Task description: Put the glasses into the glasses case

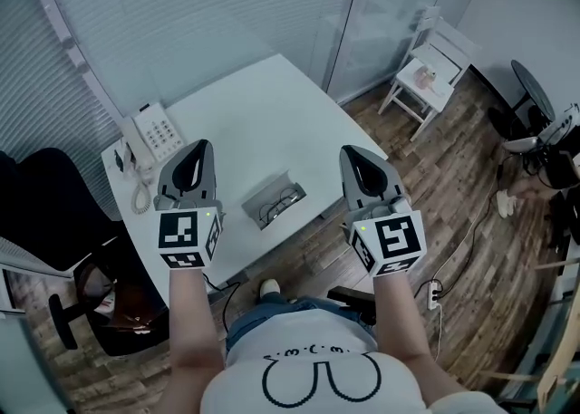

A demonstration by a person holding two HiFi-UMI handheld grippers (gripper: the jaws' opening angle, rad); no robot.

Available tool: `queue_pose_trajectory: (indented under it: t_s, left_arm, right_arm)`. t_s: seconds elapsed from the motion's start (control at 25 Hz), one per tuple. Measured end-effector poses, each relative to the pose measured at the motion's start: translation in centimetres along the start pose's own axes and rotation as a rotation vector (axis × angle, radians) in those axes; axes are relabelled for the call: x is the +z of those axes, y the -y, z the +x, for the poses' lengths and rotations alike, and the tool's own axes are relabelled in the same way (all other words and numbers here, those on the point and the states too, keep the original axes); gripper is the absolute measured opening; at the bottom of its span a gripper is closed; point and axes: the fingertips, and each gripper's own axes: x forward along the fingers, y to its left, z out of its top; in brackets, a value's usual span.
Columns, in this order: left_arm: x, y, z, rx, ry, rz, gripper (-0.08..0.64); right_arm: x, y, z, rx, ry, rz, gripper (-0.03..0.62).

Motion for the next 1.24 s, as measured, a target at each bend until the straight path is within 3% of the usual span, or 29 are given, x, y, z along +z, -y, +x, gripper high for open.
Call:
queue_pose_trajectory:
  t_s: [0.48, 0.64, 1.24]
  left_arm:
    - [5.7, 2.8, -2.3, 0.043, 0.051, 0.090, 0.015]
    - [6.2, 3.1, -3.3, 0.059, 0.064, 0.095, 0.015]
    - [7.0, 3.2, -5.2, 0.073, 0.086, 0.091, 0.015]
  right_arm:
    - [4.0, 2.3, -4.1, -0.057, 0.089, 0.006, 0.009]
    - [4.6, 2.8, -4.8, -0.064, 0.117, 0.041, 0.008]
    - [6.2, 1.7, -5.6, -0.061, 0.144, -0.005, 0.008]
